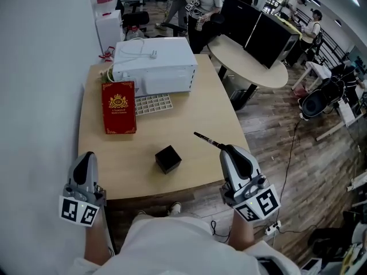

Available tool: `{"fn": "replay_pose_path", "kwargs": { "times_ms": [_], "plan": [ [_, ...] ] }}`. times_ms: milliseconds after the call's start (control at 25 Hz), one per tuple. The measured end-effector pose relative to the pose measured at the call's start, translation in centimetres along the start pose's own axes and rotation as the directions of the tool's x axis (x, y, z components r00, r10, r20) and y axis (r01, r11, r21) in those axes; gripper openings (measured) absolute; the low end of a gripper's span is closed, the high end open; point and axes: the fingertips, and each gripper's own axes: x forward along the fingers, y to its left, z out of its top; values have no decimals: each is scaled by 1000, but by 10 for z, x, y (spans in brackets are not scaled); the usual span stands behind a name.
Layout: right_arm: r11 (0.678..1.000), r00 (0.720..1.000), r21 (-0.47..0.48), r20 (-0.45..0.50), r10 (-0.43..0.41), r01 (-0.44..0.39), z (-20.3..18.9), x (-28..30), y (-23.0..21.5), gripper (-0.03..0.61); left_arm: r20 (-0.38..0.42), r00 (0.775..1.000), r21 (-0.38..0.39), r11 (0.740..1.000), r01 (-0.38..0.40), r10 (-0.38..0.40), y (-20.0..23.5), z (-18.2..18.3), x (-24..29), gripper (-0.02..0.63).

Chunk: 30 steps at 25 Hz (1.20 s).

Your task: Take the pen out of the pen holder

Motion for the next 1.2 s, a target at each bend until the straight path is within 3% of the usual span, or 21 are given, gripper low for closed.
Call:
{"fn": "replay_pose_path", "kwargs": {
  "times_ms": [560, 840, 1200],
  "plan": [
    [998, 998, -19, -29, -55, 54, -1, 7, 44, 48, -19, 998, -65, 996, 57, -58, 18, -8, -10, 15],
    [995, 994, -6, -28, -102, 101, -9, 11, 39, 48, -7, 994, -44, 993, 109, -110, 18, 0, 2, 14],
    [992, 992, -10, -22, -128, 128, -6, 15, 64, 48, -7, 990, -34, 989, 141, -141, 33, 11, -5, 14]
  ]
}}
